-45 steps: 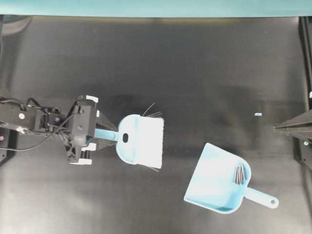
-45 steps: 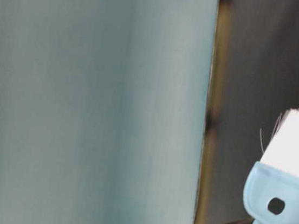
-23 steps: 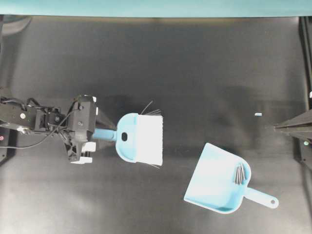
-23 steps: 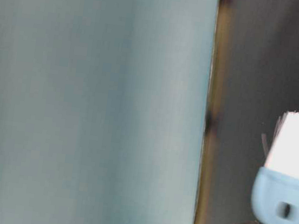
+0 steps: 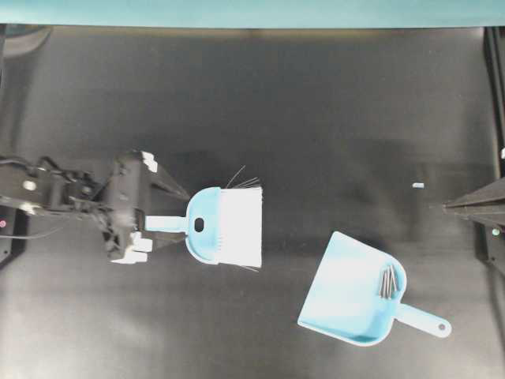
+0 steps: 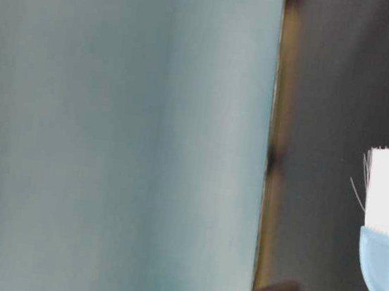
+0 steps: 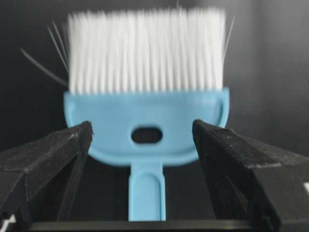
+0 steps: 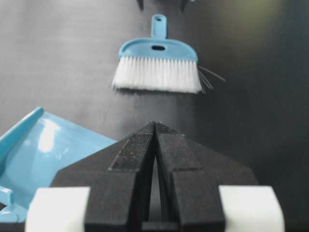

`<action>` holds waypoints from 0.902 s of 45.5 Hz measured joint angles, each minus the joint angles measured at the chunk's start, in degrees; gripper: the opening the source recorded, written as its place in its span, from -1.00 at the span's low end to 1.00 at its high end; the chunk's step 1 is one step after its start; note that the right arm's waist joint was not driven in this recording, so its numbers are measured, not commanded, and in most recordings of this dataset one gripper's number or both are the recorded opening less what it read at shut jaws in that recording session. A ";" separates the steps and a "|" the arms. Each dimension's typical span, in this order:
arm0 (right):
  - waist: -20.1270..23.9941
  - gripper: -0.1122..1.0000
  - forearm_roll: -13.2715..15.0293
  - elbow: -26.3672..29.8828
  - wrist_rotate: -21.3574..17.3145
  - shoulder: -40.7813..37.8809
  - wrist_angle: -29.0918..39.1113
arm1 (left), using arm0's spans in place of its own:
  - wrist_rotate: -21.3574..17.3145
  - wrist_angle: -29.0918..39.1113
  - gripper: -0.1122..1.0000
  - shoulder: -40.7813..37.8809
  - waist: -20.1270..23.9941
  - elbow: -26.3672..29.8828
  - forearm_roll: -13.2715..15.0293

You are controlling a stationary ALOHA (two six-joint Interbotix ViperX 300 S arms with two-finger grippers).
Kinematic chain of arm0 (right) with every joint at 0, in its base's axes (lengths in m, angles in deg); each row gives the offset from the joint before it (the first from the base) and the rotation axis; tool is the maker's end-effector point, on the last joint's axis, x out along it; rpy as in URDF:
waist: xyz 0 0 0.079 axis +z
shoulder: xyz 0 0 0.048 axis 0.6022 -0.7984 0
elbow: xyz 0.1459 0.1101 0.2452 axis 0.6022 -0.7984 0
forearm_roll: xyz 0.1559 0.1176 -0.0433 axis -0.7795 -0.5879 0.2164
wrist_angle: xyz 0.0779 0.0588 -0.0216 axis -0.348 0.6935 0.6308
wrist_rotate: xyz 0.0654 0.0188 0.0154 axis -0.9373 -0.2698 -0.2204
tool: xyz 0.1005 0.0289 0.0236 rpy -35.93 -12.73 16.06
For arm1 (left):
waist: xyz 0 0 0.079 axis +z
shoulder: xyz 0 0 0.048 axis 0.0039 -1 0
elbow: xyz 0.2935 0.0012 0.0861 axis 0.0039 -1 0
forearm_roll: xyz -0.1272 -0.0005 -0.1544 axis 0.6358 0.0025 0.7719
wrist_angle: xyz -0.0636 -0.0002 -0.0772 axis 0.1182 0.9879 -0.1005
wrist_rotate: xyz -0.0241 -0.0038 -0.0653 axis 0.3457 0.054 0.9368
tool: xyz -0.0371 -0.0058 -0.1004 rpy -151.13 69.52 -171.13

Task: Hold the dustpan with a person, while the left arm uses a hand brush to gather the screws into the dustpan.

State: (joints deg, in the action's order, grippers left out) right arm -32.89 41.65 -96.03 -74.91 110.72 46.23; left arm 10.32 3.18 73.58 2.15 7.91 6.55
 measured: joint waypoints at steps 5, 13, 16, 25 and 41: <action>0.00 -0.81 0.00 0.00 0.00 0.00 0.00 | 0.00 0.00 0.66 4.57 0.00 -1.41 0.00; 0.09 -0.81 0.00 0.00 0.00 0.00 0.00 | -0.09 0.35 0.65 12.92 0.18 -4.66 0.00; 0.00 -0.81 0.00 0.09 0.00 0.09 0.00 | -0.18 0.88 0.65 16.17 0.35 -6.15 0.00; 0.00 -0.81 0.00 0.00 0.00 0.09 0.00 | -0.18 4.22 0.66 25.14 1.05 -9.40 0.00; 0.00 -0.81 0.00 0.00 0.00 0.09 0.00 | 0.00 9.05 0.65 35.24 1.14 -10.99 0.00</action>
State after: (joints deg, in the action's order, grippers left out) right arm -32.89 41.65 -96.03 -74.91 110.81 46.23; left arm 10.32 12.23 108.83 3.29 -3.08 6.55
